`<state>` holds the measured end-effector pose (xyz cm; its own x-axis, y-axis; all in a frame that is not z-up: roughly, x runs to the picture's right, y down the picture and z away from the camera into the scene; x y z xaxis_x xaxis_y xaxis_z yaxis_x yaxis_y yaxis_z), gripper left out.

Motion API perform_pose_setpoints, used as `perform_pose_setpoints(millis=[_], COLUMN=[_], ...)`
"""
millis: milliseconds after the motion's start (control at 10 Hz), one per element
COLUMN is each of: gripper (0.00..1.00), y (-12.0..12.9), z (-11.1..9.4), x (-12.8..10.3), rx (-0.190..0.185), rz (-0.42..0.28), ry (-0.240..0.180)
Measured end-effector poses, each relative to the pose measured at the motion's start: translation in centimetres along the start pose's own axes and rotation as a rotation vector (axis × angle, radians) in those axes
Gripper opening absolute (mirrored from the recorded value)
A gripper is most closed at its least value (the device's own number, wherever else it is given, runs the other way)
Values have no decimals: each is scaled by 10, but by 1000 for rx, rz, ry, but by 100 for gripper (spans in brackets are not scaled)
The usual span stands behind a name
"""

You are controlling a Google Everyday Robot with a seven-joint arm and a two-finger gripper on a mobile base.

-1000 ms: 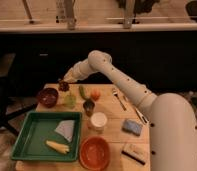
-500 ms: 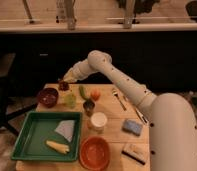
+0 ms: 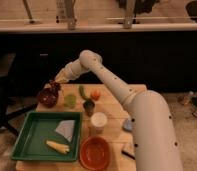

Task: Place grapes in purple bowl

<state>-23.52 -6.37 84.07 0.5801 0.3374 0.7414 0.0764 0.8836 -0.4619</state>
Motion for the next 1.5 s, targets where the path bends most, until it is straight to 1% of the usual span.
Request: perform_pose_setpoints(millis=[200,300,400,500,800,1100,1500], gripper=[0,0,0,0,0,0,0], y=[-1,0,3,5,12,13,12], z=[16,24,35,42,59,60,57], x=[-12,-18,-24,-26,-27,-17,-3], rx=[-37,-56,-86,-111,-166,-176,-169], rz=[-23,-32,-42,-45,-45,-26,3], ry=[-45,-58,-74,-84,-104,-108,-113])
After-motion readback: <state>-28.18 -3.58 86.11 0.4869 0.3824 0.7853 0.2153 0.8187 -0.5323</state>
